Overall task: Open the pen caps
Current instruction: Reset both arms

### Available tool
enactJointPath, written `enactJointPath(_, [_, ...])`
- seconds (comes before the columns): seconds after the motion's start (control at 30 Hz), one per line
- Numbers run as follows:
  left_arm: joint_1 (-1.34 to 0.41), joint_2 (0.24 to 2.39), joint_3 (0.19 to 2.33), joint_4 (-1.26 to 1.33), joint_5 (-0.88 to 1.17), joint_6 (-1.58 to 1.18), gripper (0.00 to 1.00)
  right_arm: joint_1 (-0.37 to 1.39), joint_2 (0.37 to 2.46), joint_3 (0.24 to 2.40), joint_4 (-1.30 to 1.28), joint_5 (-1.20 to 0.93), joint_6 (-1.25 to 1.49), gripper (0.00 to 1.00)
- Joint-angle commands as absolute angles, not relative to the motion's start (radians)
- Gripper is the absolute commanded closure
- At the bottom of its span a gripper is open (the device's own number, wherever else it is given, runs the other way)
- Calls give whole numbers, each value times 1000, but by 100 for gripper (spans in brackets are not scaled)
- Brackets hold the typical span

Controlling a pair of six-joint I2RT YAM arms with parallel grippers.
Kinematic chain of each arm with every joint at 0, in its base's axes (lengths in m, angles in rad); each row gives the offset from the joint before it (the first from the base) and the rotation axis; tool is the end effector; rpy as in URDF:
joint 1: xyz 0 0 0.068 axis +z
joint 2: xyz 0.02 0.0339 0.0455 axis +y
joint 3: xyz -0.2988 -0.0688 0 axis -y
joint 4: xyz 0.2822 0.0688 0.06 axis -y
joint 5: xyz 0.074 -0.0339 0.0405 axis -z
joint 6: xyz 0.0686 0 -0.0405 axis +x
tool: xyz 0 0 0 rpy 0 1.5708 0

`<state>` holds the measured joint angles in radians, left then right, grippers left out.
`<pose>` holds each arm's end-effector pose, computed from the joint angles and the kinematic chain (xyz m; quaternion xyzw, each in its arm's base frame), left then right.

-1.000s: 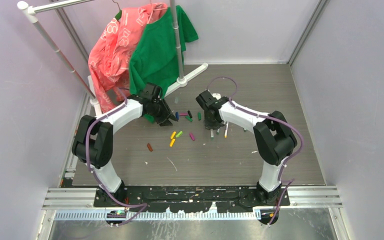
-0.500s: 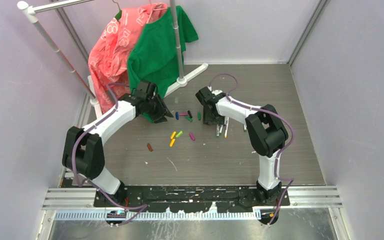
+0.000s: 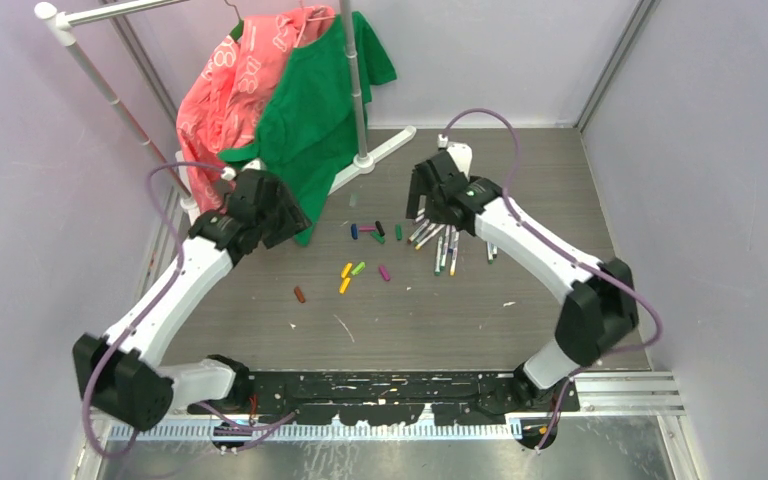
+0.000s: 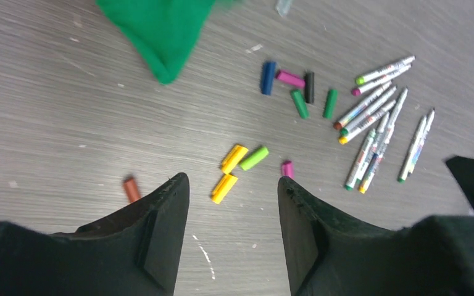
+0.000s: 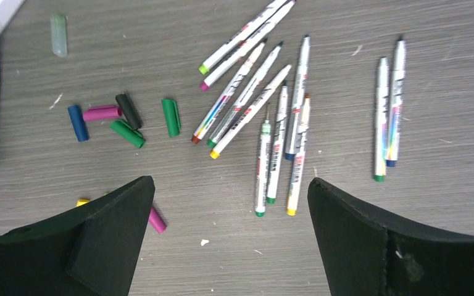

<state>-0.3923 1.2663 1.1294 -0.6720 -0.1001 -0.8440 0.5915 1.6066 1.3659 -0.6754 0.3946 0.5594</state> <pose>0.2950 -0.1146 0.3166 -0.2257 0.8994 -0.1774 0.3295 0.3490 0.2026 0.2942 0.0481 0.9294 0.0159 0.3655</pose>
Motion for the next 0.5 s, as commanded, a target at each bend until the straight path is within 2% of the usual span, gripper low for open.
enactJointPath(0.0, [-388,1114,1043,-653,-330,-769,44,589,1475,1282,-645,511,558,0])
enactJointPath(0.1, [-389,1004,937,-562,-424,-736,15,589,1418,1232,-647,576,578,0])
enactJointPath(0.13, [-389,974,904,-531,-448,-725,11,589,1406,1221,-651,601,595,0])
enactJointPath(0.27, [-389,908,846,-503,-500,-681,6,589,1365,1189,-680,664,642,0])
enactJointPath(0.47, [-388,911,847,-514,-514,-666,5,588,1274,1126,-651,722,657,0])
